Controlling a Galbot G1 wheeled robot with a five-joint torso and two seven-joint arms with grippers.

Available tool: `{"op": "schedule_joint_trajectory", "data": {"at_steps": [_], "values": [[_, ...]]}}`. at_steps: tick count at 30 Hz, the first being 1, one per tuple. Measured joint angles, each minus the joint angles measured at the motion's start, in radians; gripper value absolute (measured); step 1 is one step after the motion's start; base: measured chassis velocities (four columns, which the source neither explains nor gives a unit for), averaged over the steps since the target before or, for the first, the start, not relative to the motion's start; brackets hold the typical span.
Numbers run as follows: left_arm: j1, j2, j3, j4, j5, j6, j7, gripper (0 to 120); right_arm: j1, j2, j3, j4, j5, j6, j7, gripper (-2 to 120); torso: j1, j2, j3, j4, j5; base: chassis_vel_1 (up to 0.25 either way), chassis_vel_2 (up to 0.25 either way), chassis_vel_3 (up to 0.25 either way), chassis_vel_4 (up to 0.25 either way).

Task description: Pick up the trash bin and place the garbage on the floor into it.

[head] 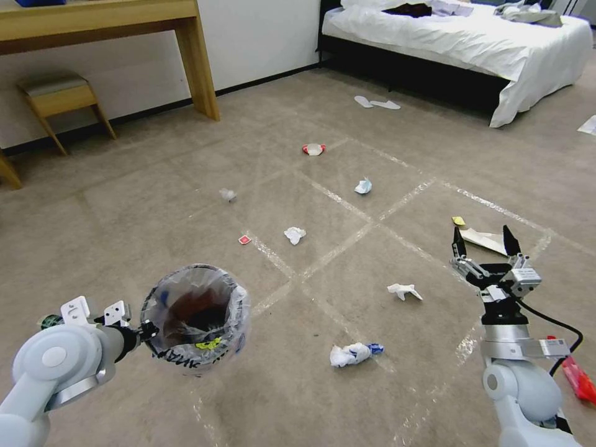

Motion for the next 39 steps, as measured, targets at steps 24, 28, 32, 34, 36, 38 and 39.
{"op": "schedule_joint_trajectory", "data": {"at_steps": [24,28,32,34,36,38,39], "values": [[0.013,-0.012,0.0,-0.01,0.018,0.0,0.012,0,0.006,-0.024,0.001,-0.019,-0.018,0.01,0.026,100,0.0,0.0,0.0,-0.0002,-0.0001,-0.094,0.09,0.089,-0.09],[0.016,-0.013,-0.003,-0.012,0.02,0.0,0.016,0,0.011,-0.044,0.001,-0.031,-0.024,0.01,0.023,100,0.0,0.0,0.0,0.0001,0.0002,-0.017,0.01,0.009,-0.016],[0.017,-0.013,-0.005,-0.013,0.026,0.0,0.033,0,0.012,-0.152,-0.006,-0.061,-0.001,0.011,-0.066,100,0.0,0.0,0.0,0.0,0.0003,0.0,0.0,0.0,0.0],[0.015,-0.013,-0.005,-0.013,0.029,-0.002,0.042,0,0.017,-0.228,-0.014,-0.085,0.015,0.012,-0.135,100,0.0,0.0,0.0,-0.0001,0.0002,0.0,0.0,0.0,0.0],[0.013,-0.017,0.001,-0.014,0.034,-0.005,0.047,0,0.054,-0.359,-0.041,-0.167,0.035,0.036,-0.315,100,0.0,0.0,0.0,-0.0003,0.0001,0.0,0.0,0.0,0.0],[0.014,-0.019,0.003,-0.016,0.036,-0.006,0.047,0,0.069,-0.401,-0.056,-0.202,0.042,0.042,-0.382,100,0.0,0.0,0.0,0.0002,0.0003,0.0,0.0,0.0,0.0],[0.016,-0.023,0.004,-0.019,0.041,-0.006,0.048,0,0.091,-0.476,-0.096,-0.26,0.052,0.05,-0.484,100,0.0,0.0,0.0,0.0002,0.0004,0.0,0.0,0.0,0.0]]}}
